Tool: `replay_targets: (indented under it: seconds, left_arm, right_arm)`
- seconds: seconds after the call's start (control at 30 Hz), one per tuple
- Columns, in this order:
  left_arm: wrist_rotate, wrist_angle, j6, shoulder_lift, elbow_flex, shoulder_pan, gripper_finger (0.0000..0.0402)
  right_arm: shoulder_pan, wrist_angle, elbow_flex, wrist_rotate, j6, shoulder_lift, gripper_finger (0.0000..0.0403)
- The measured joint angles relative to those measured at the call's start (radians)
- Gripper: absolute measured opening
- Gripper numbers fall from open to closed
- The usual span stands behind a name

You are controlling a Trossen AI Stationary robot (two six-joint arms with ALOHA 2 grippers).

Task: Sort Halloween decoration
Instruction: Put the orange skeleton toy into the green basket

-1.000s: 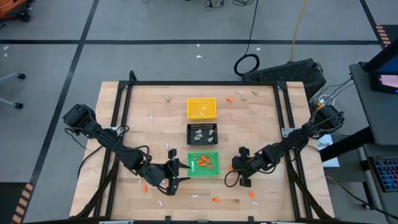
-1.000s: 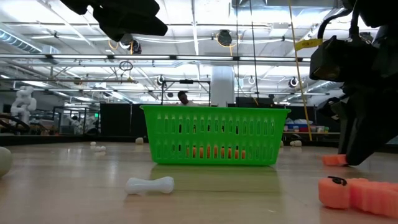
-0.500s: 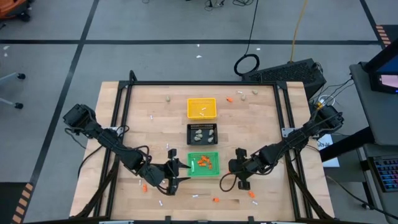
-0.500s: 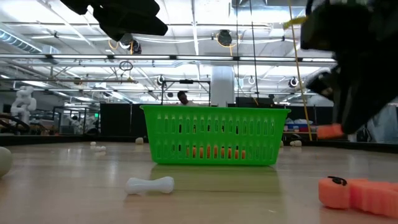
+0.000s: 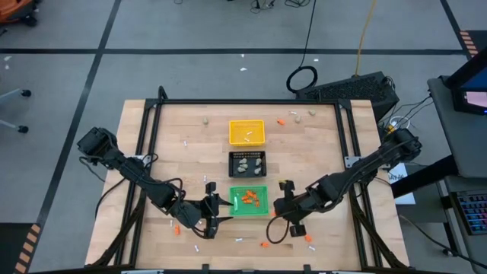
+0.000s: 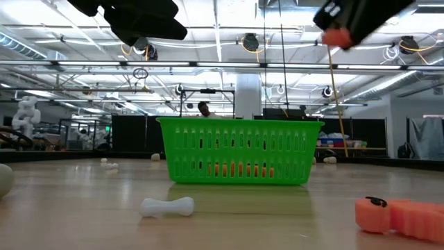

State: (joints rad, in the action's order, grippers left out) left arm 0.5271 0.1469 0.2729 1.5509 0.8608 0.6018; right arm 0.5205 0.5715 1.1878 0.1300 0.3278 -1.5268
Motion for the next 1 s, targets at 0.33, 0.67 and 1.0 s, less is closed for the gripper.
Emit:
replay_targets:
  seconds: [0.33, 0.67, 1.0]
  left_arm:
    - [0.001, -0.006, 0.003, 0.0, 0.0, 0.0, 0.0193]
    - [0.001, 0.004, -0.077, 0.0, 0.0, -0.014, 0.0193]
    - [0.004, 0.001, -0.106, 0.0, 0.0, -0.08, 0.0193]
  right_arm:
    - [0.029, 0.055, 0.0, 0.115, -0.062, 0.199, 0.0009]
    - [0.037, -0.216, -0.261, 0.184, -0.141, 0.433, 0.0009]
    - [0.035, -0.687, -0.582, 0.239, -0.154, 0.524, 0.0009]
